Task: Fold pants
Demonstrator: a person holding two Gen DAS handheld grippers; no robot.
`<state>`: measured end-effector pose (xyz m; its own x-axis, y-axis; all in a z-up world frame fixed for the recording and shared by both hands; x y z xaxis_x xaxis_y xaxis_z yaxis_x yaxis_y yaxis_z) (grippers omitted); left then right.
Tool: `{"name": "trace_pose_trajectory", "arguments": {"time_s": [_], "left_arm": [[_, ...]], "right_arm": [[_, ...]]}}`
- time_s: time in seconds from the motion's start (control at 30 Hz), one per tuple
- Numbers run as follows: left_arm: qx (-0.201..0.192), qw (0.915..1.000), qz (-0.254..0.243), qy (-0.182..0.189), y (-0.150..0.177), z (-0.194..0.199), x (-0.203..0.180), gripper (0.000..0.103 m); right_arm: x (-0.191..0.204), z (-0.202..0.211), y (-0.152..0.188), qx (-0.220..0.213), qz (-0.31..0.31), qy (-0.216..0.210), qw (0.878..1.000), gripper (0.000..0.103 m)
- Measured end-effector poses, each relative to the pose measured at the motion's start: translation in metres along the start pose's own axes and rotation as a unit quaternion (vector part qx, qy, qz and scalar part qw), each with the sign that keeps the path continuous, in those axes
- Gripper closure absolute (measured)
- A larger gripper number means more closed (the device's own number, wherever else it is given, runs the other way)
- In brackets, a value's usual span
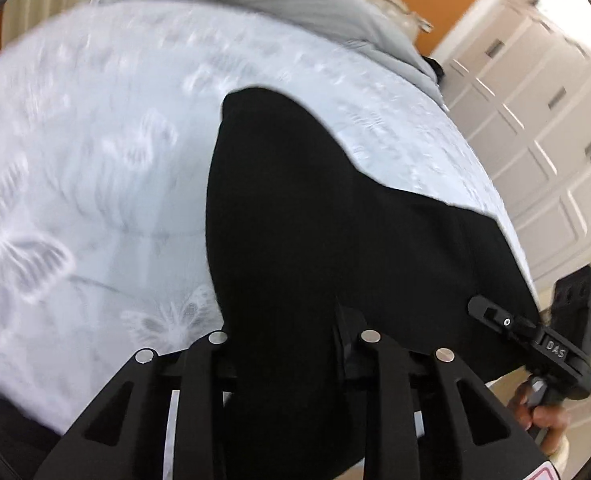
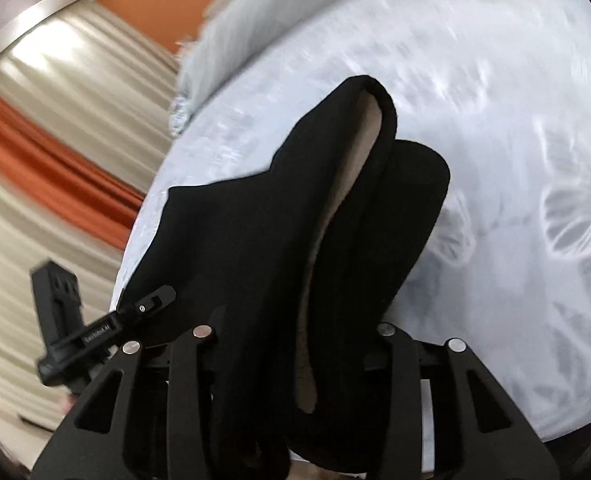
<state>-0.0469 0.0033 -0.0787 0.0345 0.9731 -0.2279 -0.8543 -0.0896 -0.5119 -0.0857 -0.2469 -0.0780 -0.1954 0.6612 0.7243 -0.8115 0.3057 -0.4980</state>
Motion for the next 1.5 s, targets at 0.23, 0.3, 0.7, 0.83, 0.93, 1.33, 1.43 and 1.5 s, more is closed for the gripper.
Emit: {"name": "trace_pose_trajectory", "arguments": {"time_s": [0.23,0.3,0.7,0.83,0.93,1.33,1.43,1.5], "left_arm": [[-0.046,0.9949,-0.061,-0.066,-0.001,0.056,-0.024,0.080],[-0.053,0.9930,-0.070,-0.079,-0.003,0.062,-0.027,0.080],[-0.073,0.9896,-0.082,-0.093,-0.002,0.093,-0.024,0.080],[-0.099,0.9882,-0.081,-0.084,-0.011,0.116,-0.027,0.079],[-0.128,0.9846,-0.088,-0.080,-0.022,0.139,-0.033,0.079],[-0.235,0.9636,-0.102,-0.077,-0.077,0.211,-0.055,0.079],[-0.249,0.9590,-0.104,-0.086,-0.094,0.214,-0.061,0.078],[-0.257,0.9561,-0.106,-0.094,-0.109,0.213,-0.064,0.078]], "right_arm": [[0.035,0.024,0.011,-0.030,0.037,-0.001,0.999,0.066],[0.035,0.027,0.010,-0.035,0.036,-0.005,0.999,0.066],[0.065,0.033,0.004,-0.047,0.052,-0.019,0.997,0.066],[0.082,0.044,-0.010,-0.064,0.073,-0.030,0.995,0.066],[0.097,0.055,-0.022,-0.081,0.092,-0.039,0.992,0.066],[0.161,0.084,-0.081,-0.138,0.168,-0.066,0.974,0.065],[0.170,0.082,-0.098,-0.147,0.178,-0.068,0.971,0.065],[0.176,0.078,-0.111,-0.152,0.188,-0.066,0.968,0.065]]}}
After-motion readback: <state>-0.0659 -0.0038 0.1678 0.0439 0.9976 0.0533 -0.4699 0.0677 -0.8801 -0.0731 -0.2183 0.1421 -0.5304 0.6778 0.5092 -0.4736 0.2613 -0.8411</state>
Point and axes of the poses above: each gripper's, at about its wrist camera, not at the fingertips, and z roughly against the way its jaws point, x to its left, y to its underside, the point moved 5 cm from there along -z, roughly the way its jaws point, and after that the axes turned 12 degrees about -y, right-handed, at the moved point
